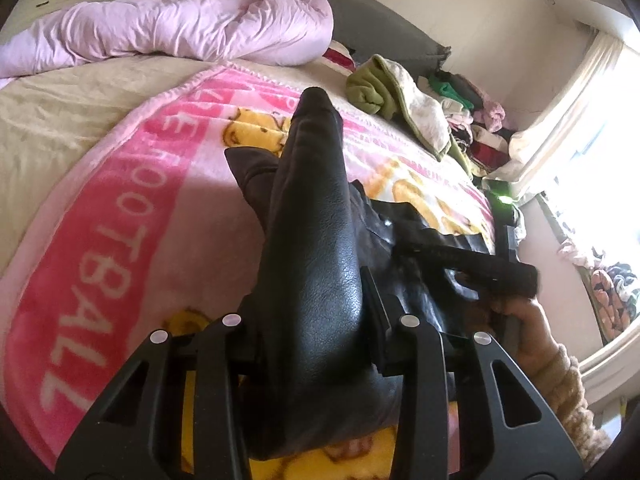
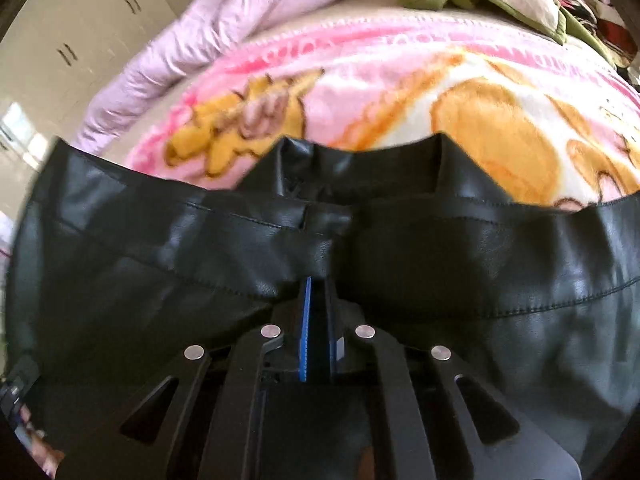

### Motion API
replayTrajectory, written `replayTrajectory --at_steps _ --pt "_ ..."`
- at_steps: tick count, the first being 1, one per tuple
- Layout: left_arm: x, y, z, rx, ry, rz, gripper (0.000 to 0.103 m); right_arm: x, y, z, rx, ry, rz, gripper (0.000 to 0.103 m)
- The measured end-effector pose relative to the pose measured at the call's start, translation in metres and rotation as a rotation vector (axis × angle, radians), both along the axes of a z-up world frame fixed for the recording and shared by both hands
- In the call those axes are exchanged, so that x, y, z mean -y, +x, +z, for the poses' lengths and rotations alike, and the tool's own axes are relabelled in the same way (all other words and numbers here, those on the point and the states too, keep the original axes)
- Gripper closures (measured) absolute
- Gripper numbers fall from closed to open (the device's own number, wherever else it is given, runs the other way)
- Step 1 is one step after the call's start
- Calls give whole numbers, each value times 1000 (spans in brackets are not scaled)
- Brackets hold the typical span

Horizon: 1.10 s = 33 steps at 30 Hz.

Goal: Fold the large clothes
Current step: 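Hold the jacket edge upright with the left tool while the right tool pinches the jacket, then grasp the jacket bundle with both tools and fold it over onto itself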

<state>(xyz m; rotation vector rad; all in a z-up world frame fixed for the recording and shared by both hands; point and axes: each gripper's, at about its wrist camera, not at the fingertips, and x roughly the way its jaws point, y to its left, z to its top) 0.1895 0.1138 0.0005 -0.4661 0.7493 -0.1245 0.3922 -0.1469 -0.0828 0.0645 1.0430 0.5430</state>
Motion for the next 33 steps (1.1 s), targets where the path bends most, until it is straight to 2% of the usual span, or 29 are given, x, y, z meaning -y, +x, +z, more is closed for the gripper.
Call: replayTrajectory --at_steps 4,7,10,11,14,16,21,25,27,29,31,33 --pt "5 -3 5 15 23 -10 75 31 -47 42 55 158 45 92" --pt "9 -3 9 23 28 -13 75 47 -100 57 104 161 87 88" --pt "11 -4 12 31 26 -11 75 55 -138 49 86 171 124 87" --pt "13 -5 14 33 25 -10 75 54 -147 39 61 147 134 87" --pt "17 -5 16 32 11 -17 75 46 -148 -1 -19 46 112 87" --pt "23 -6 18 33 28 -20 76 44 -147 -18 -22 54 107 87" --pt "33 -9 30 60 41 -12 77 58 -145 -7 -38 135 110 83" --pt "59 -13 47 103 91 -61 77 98 -147 42 52 238 64 55" --pt "74 -13 55 124 95 -87 77 122 -146 74 86 321 38 47" --pt "87 -13 60 137 99 -104 79 136 -148 101 121 365 26 32" --pt "103 -11 63 149 121 -125 79 143 -150 124 134 397 42 22" --pt "114 -12 64 154 144 -140 79 145 -148 139 121 408 45 17"
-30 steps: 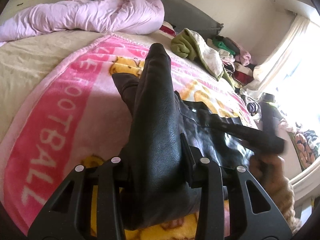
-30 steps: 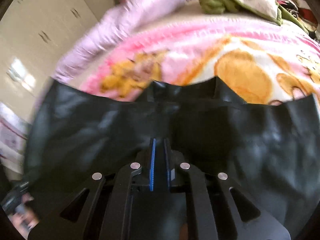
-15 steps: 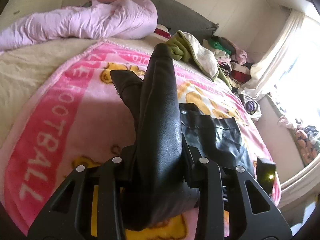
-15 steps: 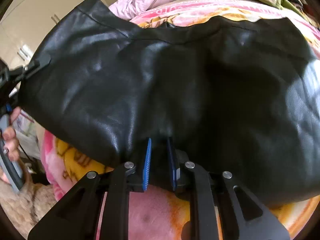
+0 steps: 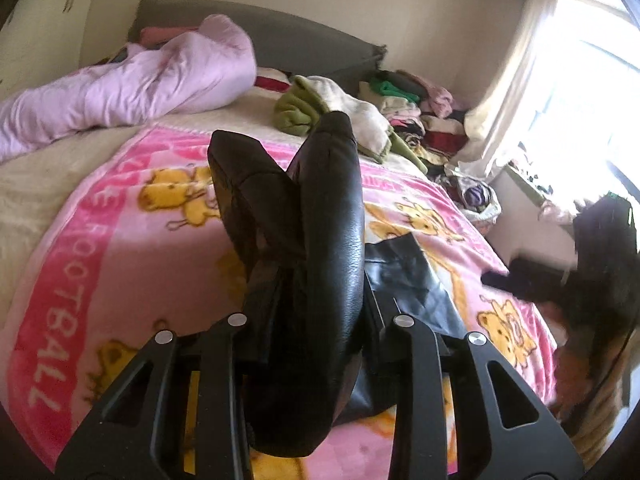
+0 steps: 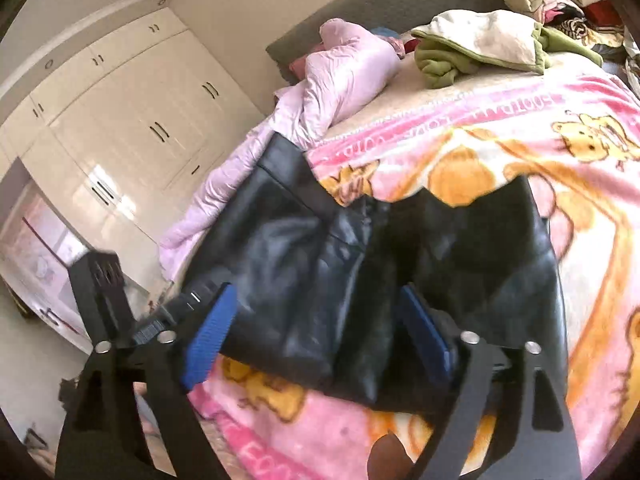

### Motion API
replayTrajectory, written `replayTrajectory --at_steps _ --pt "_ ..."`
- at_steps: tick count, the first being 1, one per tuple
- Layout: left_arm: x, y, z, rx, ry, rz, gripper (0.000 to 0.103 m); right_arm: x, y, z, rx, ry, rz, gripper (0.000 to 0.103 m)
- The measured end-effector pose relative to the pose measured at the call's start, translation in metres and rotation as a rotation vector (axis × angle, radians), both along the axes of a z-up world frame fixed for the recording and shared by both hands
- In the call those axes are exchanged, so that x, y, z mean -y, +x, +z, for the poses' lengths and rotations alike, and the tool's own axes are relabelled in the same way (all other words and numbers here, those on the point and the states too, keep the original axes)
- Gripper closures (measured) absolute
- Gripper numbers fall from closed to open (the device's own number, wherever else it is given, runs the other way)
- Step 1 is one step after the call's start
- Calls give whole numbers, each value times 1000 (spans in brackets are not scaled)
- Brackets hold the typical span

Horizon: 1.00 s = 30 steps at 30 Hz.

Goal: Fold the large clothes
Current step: 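Grasp the jacket bundle with both tools and fold it over onto itself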

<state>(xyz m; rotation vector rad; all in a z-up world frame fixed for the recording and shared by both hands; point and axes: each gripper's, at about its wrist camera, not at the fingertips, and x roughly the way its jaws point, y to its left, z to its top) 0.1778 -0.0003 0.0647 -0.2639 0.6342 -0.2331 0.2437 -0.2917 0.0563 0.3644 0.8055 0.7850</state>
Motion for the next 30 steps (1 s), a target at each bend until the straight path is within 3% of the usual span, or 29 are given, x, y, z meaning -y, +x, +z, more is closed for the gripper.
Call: replayTrajectory --at_steps 7,18,19,21,22,23,26,30 --pt "24 -3 -1 2 44 -35 79 -50 34 15 -112 -47 106 13" --pt "36 -7 -4 -4 98 -60 79 -150 51 2 -131 -351 179 14" --pt "36 -7 -5 -4 101 -59 79 -153 52 -1 -127 -363 184 16" --pt "37 -7 -4 -6 110 -56 79 -159 53 -4 -113 -384 184 31" --pt "36 -6 -4 -5 111 -51 78 -159 55 -6 -101 -395 181 50" --pt "34 -6 -4 -3 116 -47 78 -158 59 -7 -93 -398 176 59" --pt "37 -9 0 10 133 -51 71 -148 63 -9 -83 -344 179 68" --pt "48 -23 11 34 124 -95 42 -127 65 -2 -32 -302 154 80"
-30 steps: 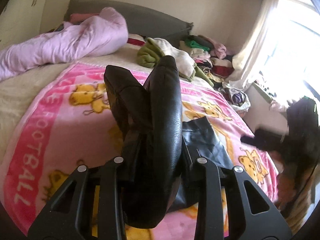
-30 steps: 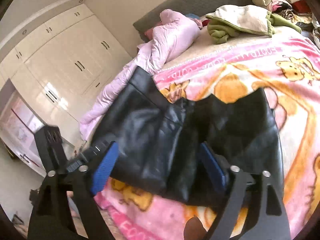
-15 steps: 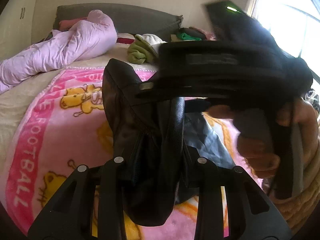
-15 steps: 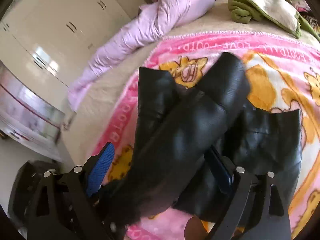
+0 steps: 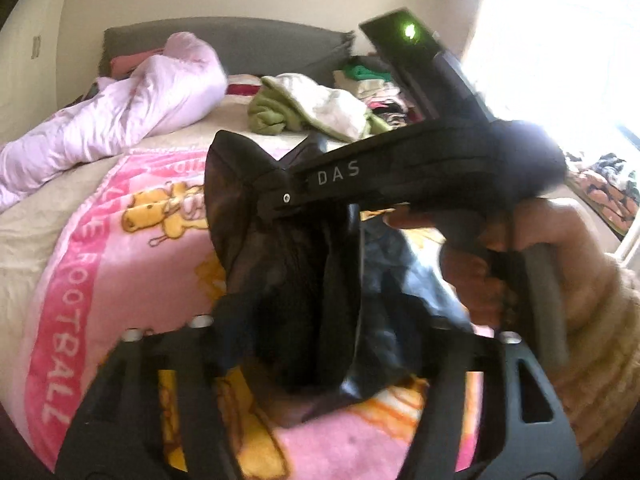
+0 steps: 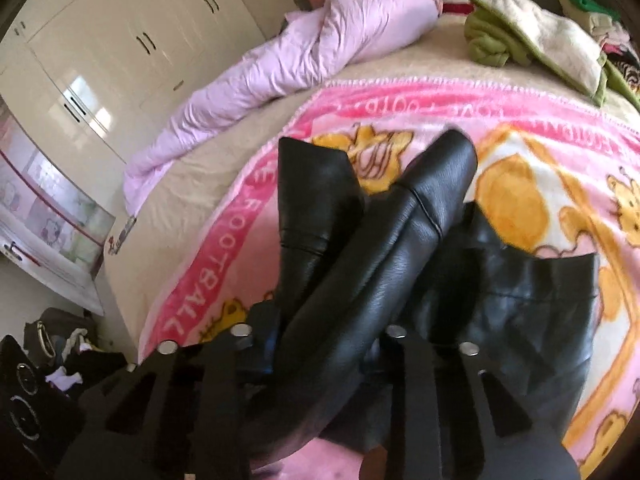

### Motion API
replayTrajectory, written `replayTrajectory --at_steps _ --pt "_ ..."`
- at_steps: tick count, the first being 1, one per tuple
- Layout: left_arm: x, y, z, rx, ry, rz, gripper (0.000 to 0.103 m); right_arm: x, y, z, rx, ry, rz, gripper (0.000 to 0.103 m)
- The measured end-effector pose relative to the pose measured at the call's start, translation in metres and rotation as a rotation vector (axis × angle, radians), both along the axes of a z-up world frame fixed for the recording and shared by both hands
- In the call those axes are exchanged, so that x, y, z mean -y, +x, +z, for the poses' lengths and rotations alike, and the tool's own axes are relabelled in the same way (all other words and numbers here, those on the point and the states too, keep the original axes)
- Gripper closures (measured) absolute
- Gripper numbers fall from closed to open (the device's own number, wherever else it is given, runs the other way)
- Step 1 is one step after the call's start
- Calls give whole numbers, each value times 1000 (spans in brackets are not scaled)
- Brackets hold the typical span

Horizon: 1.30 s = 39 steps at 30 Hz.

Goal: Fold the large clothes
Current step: 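Grasp the jacket bundle with both tools and fold it over onto itself, then pinch the folded jacket bundle with both tools and press it flat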

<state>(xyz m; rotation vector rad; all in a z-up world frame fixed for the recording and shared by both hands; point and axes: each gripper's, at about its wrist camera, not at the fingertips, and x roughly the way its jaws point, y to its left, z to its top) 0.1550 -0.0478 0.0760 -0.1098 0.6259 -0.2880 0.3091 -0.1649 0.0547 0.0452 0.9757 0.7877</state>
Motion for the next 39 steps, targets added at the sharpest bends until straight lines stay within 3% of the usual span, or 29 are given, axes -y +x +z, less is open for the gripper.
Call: replayTrajectory --at_steps 4,10,14,19,22,24,25,26,30,33,34,36,38,39 --pt "0 -20 17 39 -64 -56 33 36 8 3 12 67 -17 84" --pt "-30 -25 29 92 -151 26 24 95 15 6 35 140 -20 85" --pt "-48 17 -6 -47 -220 84 24 147 22 -8 18 198 -51 85" --pt "-32 77 -77 -281 -393 18 24 198 30 -37 -22 269 -99 84" --pt "-5 99 -111 -405 -419 -38 24 215 36 -61 -82 291 -133 75" --pt "7 103 -127 -453 -399 -38 24 224 42 -81 -161 232 -182 50" --pt "11 105 -132 -467 -393 -37 24 228 42 -86 -179 206 -206 32" --pt "15 106 -135 -478 -383 -40 24 233 42 -89 -196 175 -239 27" --pt "25 104 -134 -461 -340 -42 24 237 35 -75 -142 123 -328 12" --pt "26 106 -132 -456 -324 -36 23 213 48 -80 -212 17 -338 10" --pt "27 106 -131 -450 -314 -35 23 202 54 -86 -234 -28 -349 11" --pt "27 106 -126 -436 -294 -30 23 186 61 -90 -227 -44 -351 47" --pt "26 103 -122 -429 -273 -21 23 173 59 -79 -129 -27 -344 84" --pt "23 103 -118 -413 -262 -16 23 168 53 -66 -66 41 -306 86"
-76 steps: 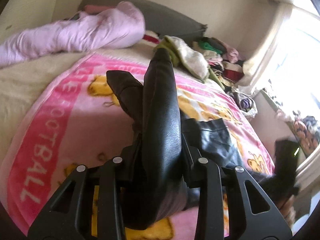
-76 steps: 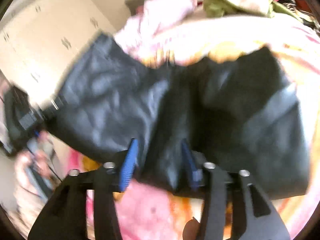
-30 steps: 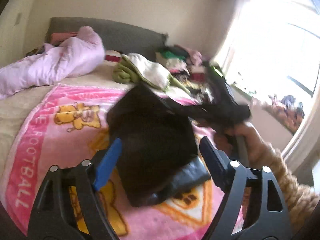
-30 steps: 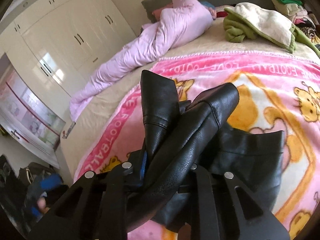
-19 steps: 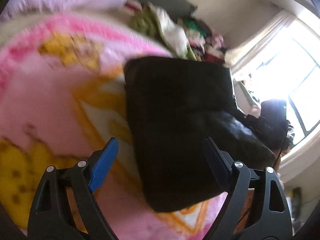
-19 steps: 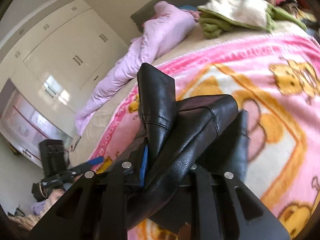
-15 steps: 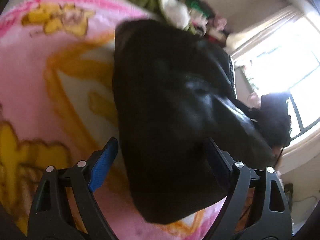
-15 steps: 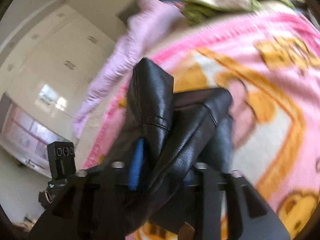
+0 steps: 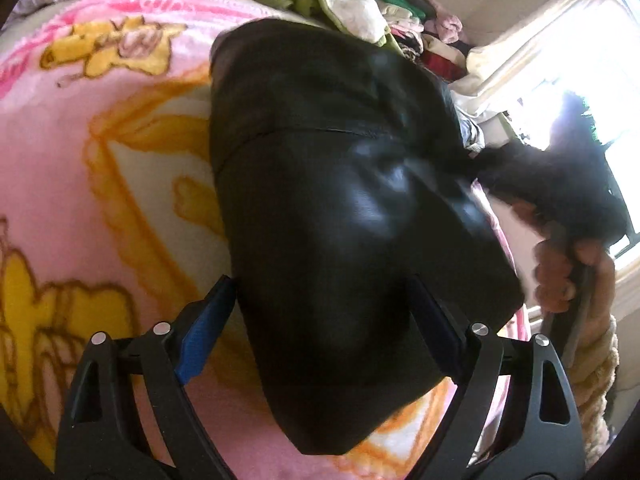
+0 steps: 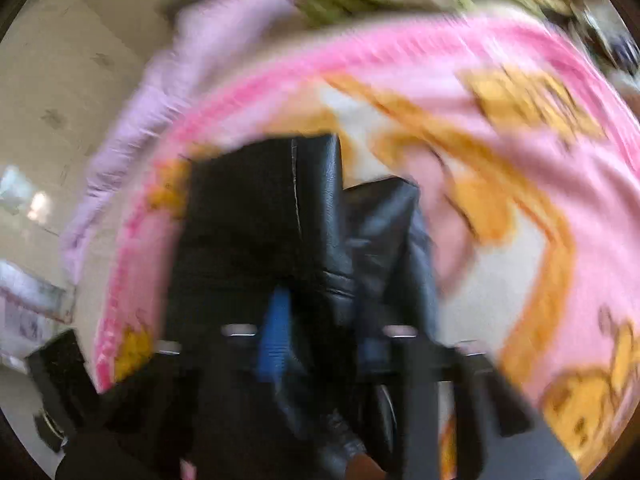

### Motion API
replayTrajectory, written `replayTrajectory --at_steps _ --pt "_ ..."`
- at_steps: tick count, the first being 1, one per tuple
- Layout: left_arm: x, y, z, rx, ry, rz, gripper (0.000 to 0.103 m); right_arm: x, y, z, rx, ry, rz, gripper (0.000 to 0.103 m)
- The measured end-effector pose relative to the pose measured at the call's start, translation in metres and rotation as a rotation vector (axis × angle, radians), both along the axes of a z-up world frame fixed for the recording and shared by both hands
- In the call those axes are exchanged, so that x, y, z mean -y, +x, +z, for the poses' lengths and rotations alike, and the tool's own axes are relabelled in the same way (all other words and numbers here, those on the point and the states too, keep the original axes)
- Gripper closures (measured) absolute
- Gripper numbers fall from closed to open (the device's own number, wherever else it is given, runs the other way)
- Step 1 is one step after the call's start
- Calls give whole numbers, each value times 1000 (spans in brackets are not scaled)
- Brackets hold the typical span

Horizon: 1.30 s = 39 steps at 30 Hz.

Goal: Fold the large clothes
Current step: 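Pinch the folded jacket bundle with both tools and press it flat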

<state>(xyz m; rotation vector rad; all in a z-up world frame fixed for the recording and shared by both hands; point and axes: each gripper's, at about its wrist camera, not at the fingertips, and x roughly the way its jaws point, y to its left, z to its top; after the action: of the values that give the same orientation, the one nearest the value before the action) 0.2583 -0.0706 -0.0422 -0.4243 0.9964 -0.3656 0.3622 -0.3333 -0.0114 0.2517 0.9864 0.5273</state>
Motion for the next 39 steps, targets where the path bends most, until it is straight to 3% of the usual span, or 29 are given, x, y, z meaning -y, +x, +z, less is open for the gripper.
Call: replayTrajectory --at_steps 2,4,7,10,15,17,18,20,21,25,28,30,31,32,33,36,39 --pt "-3 1 4 19 -2 -7 15 -2 -8 17 83 46 29 89" --pt "1 6 4 6 2 -24 15 7 -13 21 128 37 37 90" --pt "16 13 -4 -10 22 -68 14 37 -7 -9 76 59 -2 90" --pt "24 12 -19 -45 -7 -93 14 67 -7 -46 21 109 -51 88" --pt "28 17 -22 -53 -13 -96 10 85 -25 -60 44 122 -94 80" --pt "27 17 -20 -46 -4 -94 10 89 -32 -56 28 138 -110 61" --pt "27 16 -18 -42 2 -92 10 90 -35 -55 25 141 -108 56" --pt "27 14 -15 -37 6 -95 10 92 -49 -49 20 172 -101 30" --pt "27 13 -14 -35 9 -95 10 92 -52 -46 21 186 -101 24" --pt "29 10 -12 -32 15 -105 10 101 -70 -37 5 245 -88 21" --pt "32 6 -12 -24 29 -110 10 102 -86 -40 -27 197 -79 21" --pt "30 5 -12 -22 33 -111 10 98 -94 -46 -44 185 -52 27" --pt "30 5 -11 -20 37 -112 10 96 -99 -49 -46 192 -45 66" --pt "30 5 -10 -19 41 -116 10 94 -104 -53 -34 188 -55 78" --pt "31 5 -10 -19 44 -119 10 93 -109 -51 -10 185 -66 82" --pt "34 7 -11 -21 37 -133 8 90 -124 -44 54 155 -57 84" --pt "38 8 -20 -40 42 -142 8 88 -119 -66 1 72 -94 75"
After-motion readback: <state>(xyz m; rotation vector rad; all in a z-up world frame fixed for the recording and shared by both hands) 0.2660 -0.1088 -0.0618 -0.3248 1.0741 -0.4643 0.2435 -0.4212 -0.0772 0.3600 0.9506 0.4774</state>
